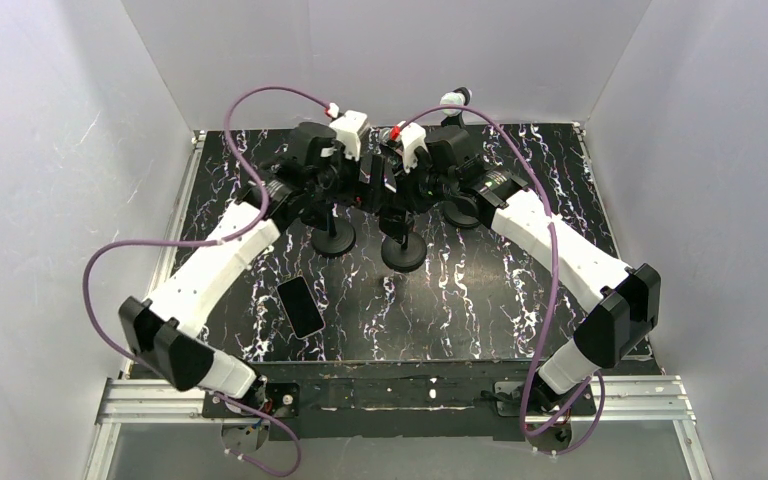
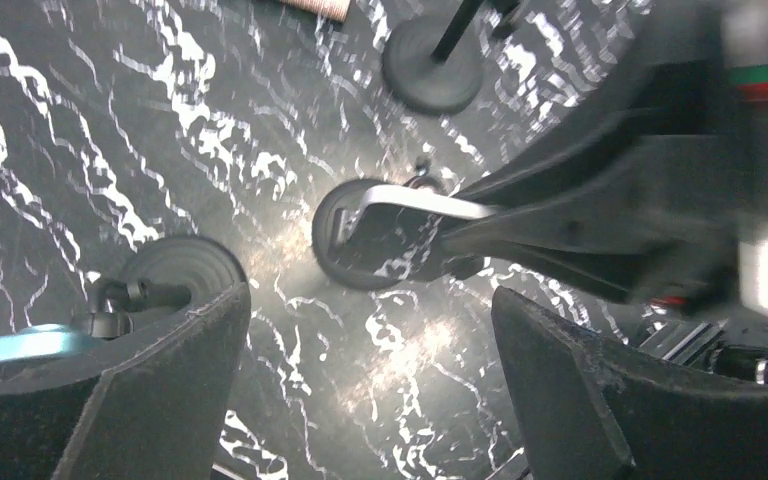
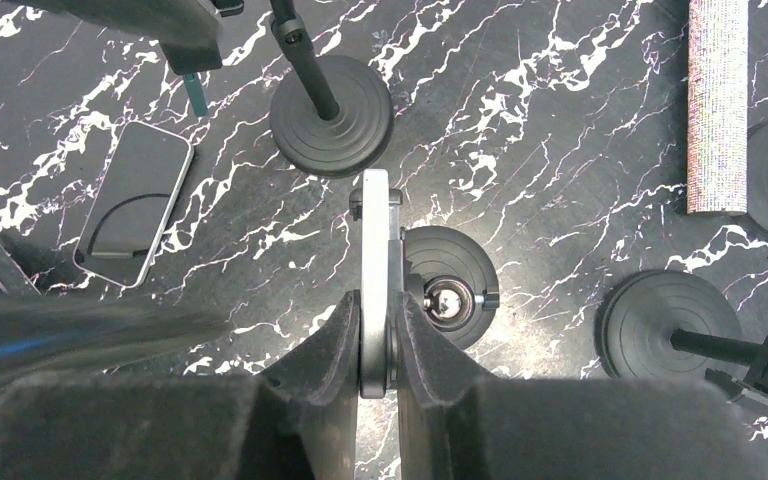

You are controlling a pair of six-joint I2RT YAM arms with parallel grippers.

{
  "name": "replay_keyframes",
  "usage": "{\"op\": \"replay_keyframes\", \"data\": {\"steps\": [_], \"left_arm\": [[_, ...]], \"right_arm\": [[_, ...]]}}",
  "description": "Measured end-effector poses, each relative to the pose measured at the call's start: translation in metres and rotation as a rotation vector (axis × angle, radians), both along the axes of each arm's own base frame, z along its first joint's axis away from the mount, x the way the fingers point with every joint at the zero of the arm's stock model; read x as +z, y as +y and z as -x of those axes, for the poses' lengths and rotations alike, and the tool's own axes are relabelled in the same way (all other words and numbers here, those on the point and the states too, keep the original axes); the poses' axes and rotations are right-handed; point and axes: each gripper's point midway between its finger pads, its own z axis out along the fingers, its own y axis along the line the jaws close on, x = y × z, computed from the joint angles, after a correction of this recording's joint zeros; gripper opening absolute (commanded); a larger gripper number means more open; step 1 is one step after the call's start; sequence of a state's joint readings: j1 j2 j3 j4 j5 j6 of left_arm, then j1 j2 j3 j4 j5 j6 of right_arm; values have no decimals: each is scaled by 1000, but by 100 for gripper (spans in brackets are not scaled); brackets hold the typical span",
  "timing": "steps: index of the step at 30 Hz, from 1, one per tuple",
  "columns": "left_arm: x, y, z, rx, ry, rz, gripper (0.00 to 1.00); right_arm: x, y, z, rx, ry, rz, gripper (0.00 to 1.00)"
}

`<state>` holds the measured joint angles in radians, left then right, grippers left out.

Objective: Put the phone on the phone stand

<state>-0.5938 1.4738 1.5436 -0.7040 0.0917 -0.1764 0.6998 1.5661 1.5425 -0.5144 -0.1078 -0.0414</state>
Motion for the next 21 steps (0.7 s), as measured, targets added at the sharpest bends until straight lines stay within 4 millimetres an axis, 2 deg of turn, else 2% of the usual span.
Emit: {"op": "replay_keyframes", "data": {"steps": [1, 3, 6, 9, 12, 14, 17, 21], "left_arm": [[12, 0, 2, -3, -31, 26, 95], [33, 1, 7, -15, -86, 76, 98], [59, 3, 18, -34, -155, 142, 98], [83, 4, 27, -52, -217, 201, 98], [99, 5, 32, -63, -254, 238, 98], [104, 5, 34, -66, -271, 252, 98], [104, 6, 36, -66, -277, 258, 98], [101, 7, 37, -64, -276, 262, 98]], "right_arm": [[0, 0, 0, 0, 0, 0, 13], [0, 0, 0, 2, 1, -2, 27], [0, 0, 1, 2, 2, -3, 47], [-3, -3, 0, -6, 11, 2, 61], [-7, -6, 1, -12, 24, 1, 74], [-5, -8, 2, -14, 26, -8, 79], [4, -12, 8, -13, 16, -37, 82], [36, -18, 16, -26, -26, -119, 83]]}}
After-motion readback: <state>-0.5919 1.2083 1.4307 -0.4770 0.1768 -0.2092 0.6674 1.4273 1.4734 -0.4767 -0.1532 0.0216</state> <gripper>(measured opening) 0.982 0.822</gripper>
